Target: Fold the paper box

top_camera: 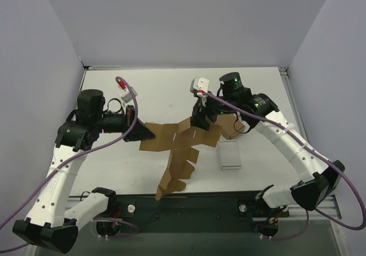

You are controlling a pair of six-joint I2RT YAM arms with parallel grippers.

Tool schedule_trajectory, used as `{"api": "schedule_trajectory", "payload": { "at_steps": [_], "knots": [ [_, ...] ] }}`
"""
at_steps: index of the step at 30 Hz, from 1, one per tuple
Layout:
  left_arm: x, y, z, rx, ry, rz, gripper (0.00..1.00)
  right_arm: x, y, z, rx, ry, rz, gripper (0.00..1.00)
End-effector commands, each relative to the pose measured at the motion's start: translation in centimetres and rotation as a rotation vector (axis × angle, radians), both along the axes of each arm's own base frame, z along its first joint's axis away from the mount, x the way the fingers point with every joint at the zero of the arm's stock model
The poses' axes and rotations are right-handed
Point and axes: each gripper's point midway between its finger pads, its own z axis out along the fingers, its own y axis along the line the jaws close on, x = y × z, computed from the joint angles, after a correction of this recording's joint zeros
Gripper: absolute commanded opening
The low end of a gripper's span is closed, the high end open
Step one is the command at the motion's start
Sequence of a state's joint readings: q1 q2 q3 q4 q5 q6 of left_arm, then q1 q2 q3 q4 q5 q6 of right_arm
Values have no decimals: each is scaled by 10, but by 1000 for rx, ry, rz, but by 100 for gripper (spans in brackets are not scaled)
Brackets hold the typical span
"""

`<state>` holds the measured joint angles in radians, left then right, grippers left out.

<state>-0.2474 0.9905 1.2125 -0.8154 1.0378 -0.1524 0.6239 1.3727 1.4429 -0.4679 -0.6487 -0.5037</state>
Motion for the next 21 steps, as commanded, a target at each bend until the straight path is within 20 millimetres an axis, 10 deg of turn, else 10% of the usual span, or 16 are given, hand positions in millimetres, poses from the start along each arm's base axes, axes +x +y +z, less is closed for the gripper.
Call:
{"api": "schedule_trajectory", "payload": {
  "at_steps": [1,8,12,17,21],
  "knots": [
    [-1,0,6,1,-32,-13,0,-9,13,22,60,-27,70,56],
    [9,0,1,17,-28,2,0,-23,10,2,36,74,83,31],
    [22,1,-4,38,-26,48,0,-24,8,-10,16,127,53,0],
    [73,31,-19,212,-104,348,85,-16,3,-28,-41,186,-30,0],
    [97,60,-18,312,-175,539,97,-7,-5,-49,-133,216,-106,0]
  ]
}}
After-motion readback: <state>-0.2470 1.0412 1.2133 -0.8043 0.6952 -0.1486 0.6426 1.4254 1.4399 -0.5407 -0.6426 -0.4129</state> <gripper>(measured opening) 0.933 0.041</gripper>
